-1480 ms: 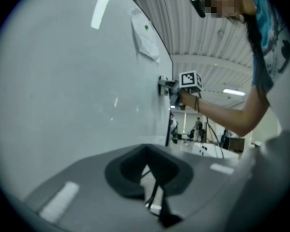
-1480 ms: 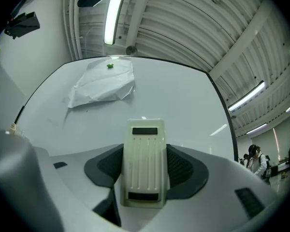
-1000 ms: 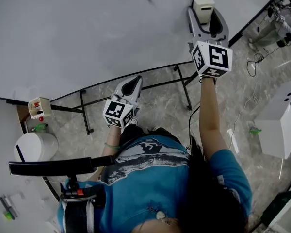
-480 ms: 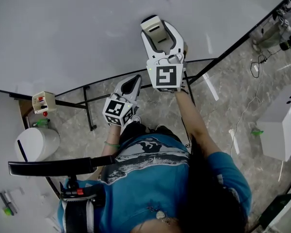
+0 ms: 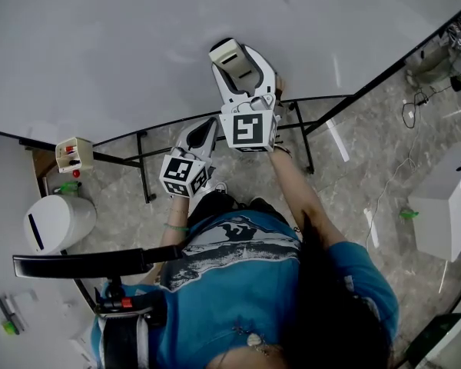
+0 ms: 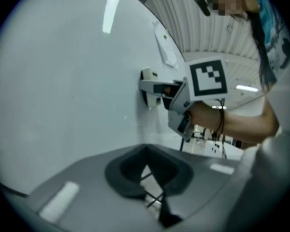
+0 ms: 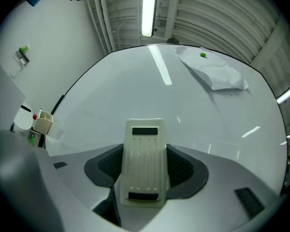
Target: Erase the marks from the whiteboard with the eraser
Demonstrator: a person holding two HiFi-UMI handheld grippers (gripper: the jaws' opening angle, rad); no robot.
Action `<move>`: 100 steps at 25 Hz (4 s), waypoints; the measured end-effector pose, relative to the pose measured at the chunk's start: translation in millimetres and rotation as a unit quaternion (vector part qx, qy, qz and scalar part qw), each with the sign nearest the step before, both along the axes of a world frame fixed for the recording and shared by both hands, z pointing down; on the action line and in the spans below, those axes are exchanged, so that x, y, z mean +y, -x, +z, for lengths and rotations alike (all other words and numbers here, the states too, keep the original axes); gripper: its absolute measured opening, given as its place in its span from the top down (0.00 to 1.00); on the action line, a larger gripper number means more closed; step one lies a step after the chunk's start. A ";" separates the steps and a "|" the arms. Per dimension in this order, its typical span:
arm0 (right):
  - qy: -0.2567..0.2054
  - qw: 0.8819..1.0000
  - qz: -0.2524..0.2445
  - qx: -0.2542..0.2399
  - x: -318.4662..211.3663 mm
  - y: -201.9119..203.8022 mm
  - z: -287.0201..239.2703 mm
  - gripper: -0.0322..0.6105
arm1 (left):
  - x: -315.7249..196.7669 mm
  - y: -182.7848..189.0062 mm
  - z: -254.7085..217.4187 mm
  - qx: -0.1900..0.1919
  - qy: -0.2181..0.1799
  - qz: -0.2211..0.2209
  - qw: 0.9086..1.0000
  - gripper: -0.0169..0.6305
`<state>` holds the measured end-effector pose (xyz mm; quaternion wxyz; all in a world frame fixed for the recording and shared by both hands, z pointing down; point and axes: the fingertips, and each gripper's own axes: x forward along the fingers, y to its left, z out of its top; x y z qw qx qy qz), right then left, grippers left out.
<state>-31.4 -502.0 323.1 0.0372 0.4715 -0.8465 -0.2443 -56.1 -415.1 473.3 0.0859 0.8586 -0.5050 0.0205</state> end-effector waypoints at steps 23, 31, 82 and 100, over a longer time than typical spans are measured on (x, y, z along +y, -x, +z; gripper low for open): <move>-0.016 0.994 0.090 -0.055 -75.0 -226.5 -110.1 0.54 | -13.3 -70.9 -4.7 0.011 -0.007 0.060 0.998 0.97; -0.001 0.988 0.108 -0.106 -100.2 -316.8 -134.9 0.54 | -13.1 -88.8 -11.0 0.010 -0.013 0.060 0.998 0.97; 0.043 0.999 -0.023 -0.023 1.2 -12.9 10.2 0.54 | 23.9 -11.4 -5.0 0.007 -0.007 0.003 1.000 0.97; 0.147 0.985 -0.087 -0.006 92.4 -70.6 95.2 0.54 | 97.8 -75.3 30.9 -0.001 0.041 -0.041 0.998 0.97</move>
